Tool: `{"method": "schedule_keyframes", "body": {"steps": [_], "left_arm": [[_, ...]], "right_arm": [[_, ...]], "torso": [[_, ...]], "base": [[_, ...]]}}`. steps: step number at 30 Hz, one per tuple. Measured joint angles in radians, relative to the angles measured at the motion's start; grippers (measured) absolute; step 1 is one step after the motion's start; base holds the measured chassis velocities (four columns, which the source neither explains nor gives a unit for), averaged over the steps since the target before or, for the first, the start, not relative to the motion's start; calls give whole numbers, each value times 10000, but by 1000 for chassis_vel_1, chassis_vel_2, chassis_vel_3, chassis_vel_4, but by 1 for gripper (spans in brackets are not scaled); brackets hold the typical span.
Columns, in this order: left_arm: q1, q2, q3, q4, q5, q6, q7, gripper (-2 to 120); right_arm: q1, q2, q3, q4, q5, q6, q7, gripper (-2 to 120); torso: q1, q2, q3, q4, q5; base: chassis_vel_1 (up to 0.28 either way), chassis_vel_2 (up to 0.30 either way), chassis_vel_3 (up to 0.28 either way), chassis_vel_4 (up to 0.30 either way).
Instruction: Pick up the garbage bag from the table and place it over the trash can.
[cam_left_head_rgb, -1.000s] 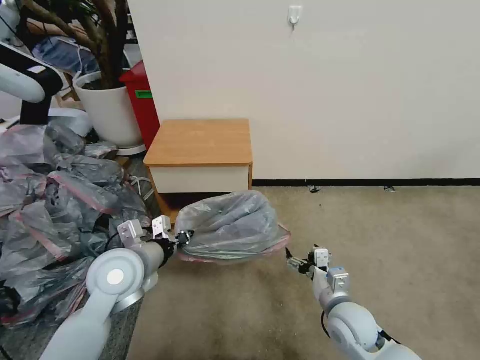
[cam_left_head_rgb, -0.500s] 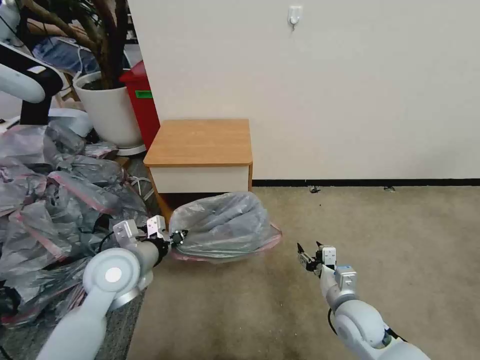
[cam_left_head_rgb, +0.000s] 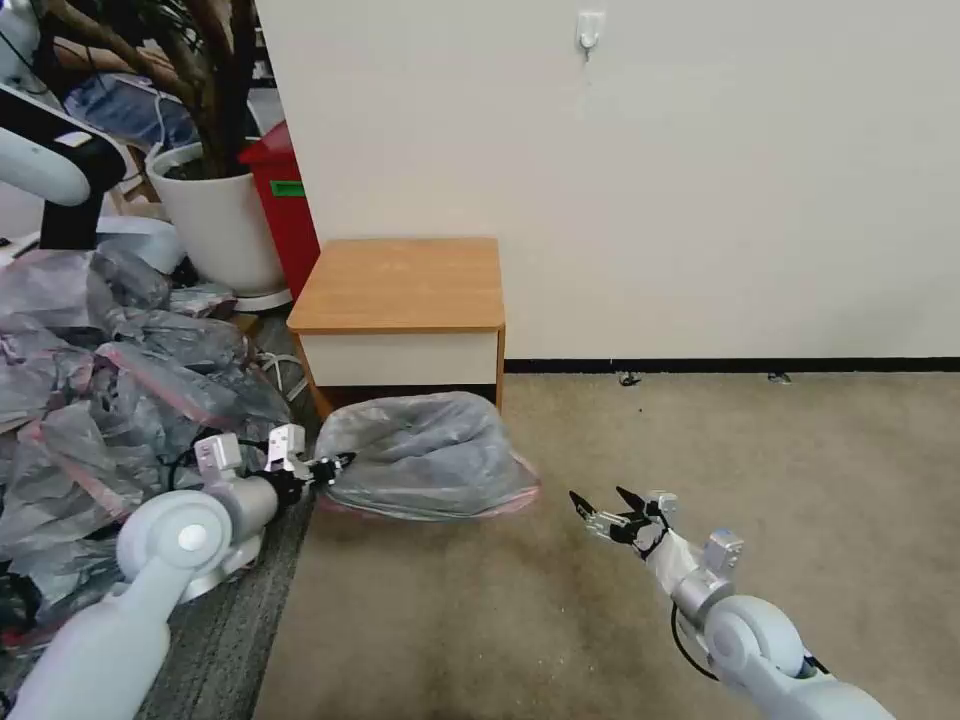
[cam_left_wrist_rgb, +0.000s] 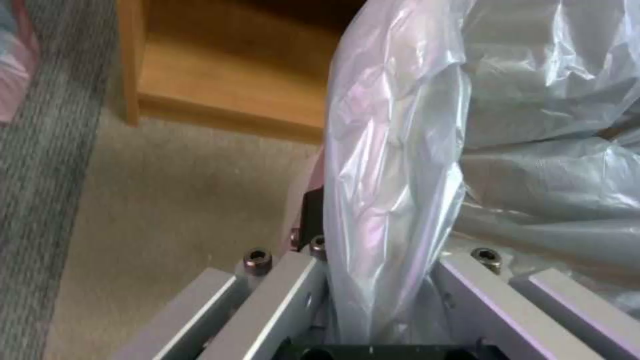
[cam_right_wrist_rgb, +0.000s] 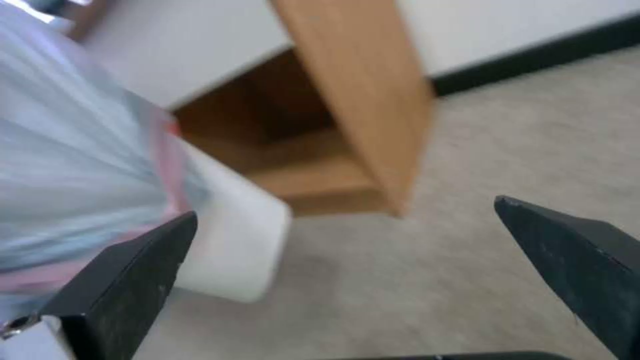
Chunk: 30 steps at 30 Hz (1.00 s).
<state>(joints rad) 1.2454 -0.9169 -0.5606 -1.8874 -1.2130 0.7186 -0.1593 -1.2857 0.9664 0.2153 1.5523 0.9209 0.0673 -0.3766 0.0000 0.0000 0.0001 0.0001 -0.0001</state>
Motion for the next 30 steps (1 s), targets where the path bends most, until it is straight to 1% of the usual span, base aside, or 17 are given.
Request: {"method": "schedule_keyframes", "body": {"steps": [3,4,5,7,8,9,11,12,14,15,16,17,18,19,22,25,30], "left_arm": [[39,141,-91,475,422,-356,1126,3],[39,141,-91,475,422,-356,1126,3],[40,150,-90,540,447,-422,1310,3],[19,167,-77,640,459,-546,1650,3],[19,167,-77,640,459,-546,1650,3],[12,175,-65,694,468,-625,1886,3],[12,217,-21,855,653,-907,2660,3],[12,217,-21,855,653,-907,2660,3],[23,248,-12,938,785,-1076,3018,3],[45,284,-10,1045,941,-1264,3448,3],[110,345,-6,1205,1273,-1608,4179,3],[110,345,-6,1205,1273,-1608,4179,3],[151,381,-6,1299,1485,-1776,4522,3],[182,390,-6,1361,1582,-1930,4693,3],[236,349,19,1377,1660,-2142,4812,3],[254,305,46,1338,1678,-2164,4814,3],[315,297,76,1146,1689,-2186,4814,3]], "right_arm": [[211,-44,41,-778,370,478,-2352,107],[211,-44,41,-778,370,478,-2352,107],[264,-43,40,-906,399,510,-2891,107],[331,-8,36,-1045,448,516,-3639,103],[331,-8,36,-1045,448,516,-3639,103],[349,12,21,-1066,454,510,-3810,100],[397,65,-30,-1071,452,493,-3970,96],[397,65,-30,-1071,452,493,-3970,96],[414,80,-50,-1068,446,485,-3990,95],[430,88,-68,-1057,435,474,-3993,95],[465,84,-102,-1003,418,462,-4007,95],[465,84,-102,-1003,418,462,-4007,95],[482,68,-114,-934,417,442,-4057,95],[488,37,-117,-844,420,361,-4204,95],[583,-36,-210,-778,398,141,-4696,95],[720,-76,-282,-805,360,-35,-4940,95],[994,-156,-531,-928,346,-140,-4997,95]], "torso": [[0,0,0,0,2],[0,0,0,0,2],[0,0,0,0,0],[0,0,0,0,1],[0,0,0,0,1],[0,0,0,-1,3],[0,0,0,-1,0],[0,0,0,-1,0],[0,0,-1,-1,1],[0,0,0,-1,2],[0,0,-1,-1,1],[0,0,-1,-1,1],[0,0,0,0,0],[0,0,-1,0,1],[0,0,-1,-1,2],[0,0,-1,0,-1],[0,0,-1,-1,1]], "base": [[0,0,0,0],[0,0,0,0],[0,0,0,0],[0,0,0,0],[0,0,0,0],[0,0,0,0],[0,0,0,0],[0,0,0,0],[0,0,0,0],[0,0,0,0],[0,0,0,0],[0,0,0,0],[0,0,0,0],[0,0,0,0],[0,0,0,0],[0,0,0,0],[0,0,0,0]]}}
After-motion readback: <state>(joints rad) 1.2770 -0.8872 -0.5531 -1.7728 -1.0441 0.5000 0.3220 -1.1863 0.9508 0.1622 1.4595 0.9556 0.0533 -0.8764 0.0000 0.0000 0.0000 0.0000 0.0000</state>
